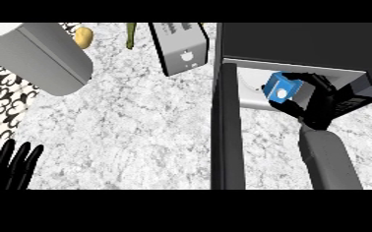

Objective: Pick up the milk, place it into the microwave and close the microwave

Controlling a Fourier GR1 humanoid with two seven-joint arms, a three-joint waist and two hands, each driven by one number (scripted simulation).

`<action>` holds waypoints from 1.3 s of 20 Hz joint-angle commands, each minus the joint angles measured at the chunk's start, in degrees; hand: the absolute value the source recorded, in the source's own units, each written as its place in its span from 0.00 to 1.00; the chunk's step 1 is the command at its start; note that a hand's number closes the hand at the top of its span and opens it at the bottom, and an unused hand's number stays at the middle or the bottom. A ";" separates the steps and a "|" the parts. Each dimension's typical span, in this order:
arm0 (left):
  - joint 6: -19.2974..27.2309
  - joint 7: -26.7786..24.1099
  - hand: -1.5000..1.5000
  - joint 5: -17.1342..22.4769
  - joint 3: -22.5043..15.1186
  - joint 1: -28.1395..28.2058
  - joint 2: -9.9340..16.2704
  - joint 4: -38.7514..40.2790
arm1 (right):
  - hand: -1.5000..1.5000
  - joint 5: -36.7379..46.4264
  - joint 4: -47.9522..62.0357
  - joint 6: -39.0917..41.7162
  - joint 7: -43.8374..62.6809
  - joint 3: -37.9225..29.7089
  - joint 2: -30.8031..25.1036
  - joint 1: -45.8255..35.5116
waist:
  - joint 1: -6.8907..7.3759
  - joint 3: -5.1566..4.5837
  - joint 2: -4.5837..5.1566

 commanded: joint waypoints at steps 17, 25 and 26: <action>-0.10 1.56 0.00 -4.22 -4.18 -5.51 0.44 1.46 | 0.00 3.86 10.35 -0.42 9.74 0.79 0.69 -4.80 | 6.23 -0.38 3.86; 0.15 2.47 0.00 -6.06 -6.79 -5.97 -0.30 1.61 | 0.00 3.46 12.89 0.76 10.92 -0.09 -0.64 -6.86 | 4.91 -0.44 3.21; 0.52 2.46 0.00 -6.47 -7.29 -6.32 -0.79 1.98 | 0.00 3.49 13.65 1.27 11.15 -0.41 -1.50 -7.27 | 4.35 -0.43 3.26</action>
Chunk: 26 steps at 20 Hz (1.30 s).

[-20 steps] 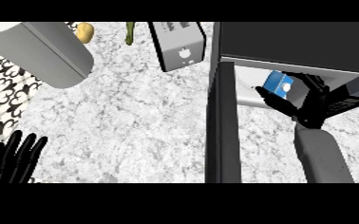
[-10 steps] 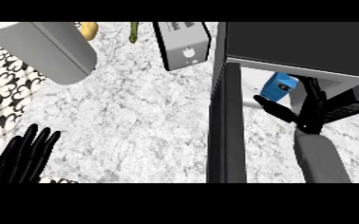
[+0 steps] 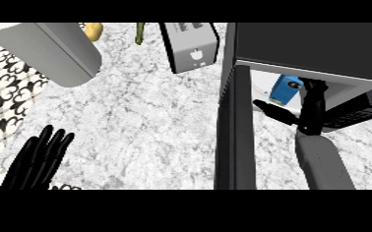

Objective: Pick up the milk, place it into the microwave and close the microwave

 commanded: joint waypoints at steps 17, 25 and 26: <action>3.36 0.98 0.00 -5.76 -4.75 -1.03 -3.35 1.31 | 0.00 -1.67 18.32 6.38 14.72 -2.14 -1.52 -13.95 | -2.94 0.39 1.13; 2.71 0.23 0.00 -7.17 -6.94 -1.76 -3.11 4.14 | 0.00 -3.44 21.85 11.12 11.92 -1.53 -0.47 -13.47 | -5.34 0.36 0.89; 3.92 1.44 0.00 -7.47 -8.94 -2.38 -3.44 3.38 | 0.00 -5.08 21.39 13.85 10.95 -2.23 -1.11 -13.41 | -6.11 0.45 0.73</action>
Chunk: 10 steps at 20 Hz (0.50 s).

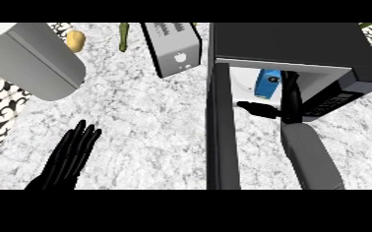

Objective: Pick up the milk, place it into the microwave and close the microwave

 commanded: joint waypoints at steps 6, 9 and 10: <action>0.92 0.70 0.00 -2.25 -4.03 -4.00 -0.20 6.06 | 0.00 -7.46 17.40 14.26 10.07 -5.95 -3.01 -9.70 | -2.75 0.58 1.62; -0.15 -0.85 0.00 -5.03 -6.25 -5.59 0.10 8.43 | 0.00 -8.30 21.25 17.36 6.98 -6.96 -3.50 -8.46 | -3.20 0.57 1.41; -0.38 -0.46 0.00 -7.47 -9.76 -2.85 0.30 7.17 | 0.00 -8.00 18.26 14.45 10.67 -5.59 0.31 -10.15 | -3.64 0.50 0.94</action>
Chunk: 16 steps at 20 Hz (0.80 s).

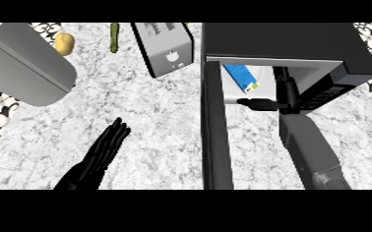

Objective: Pick up the milk, place it into the microwave and close the microwave

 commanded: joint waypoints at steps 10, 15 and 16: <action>-1.80 -1.26 1.00 -7.21 -6.48 -5.23 1.32 9.65 | 0.00 -1.58 -17.53 5.97 2.07 4.68 2.51 16.98 | -3.28 0.04 -0.82; 4.27 1.03 1.00 -13.00 -12.16 -11.99 -0.20 14.63 | 0.00 -3.98 -27.94 11.50 4.94 4.59 -2.19 24.89 | -3.28 0.08 -0.62; 3.80 -1.39 1.00 -13.13 -11.20 -13.98 -0.21 20.20 | 0.00 -2.60 -30.27 10.78 4.21 6.30 -1.32 28.76 | -3.68 0.05 -0.59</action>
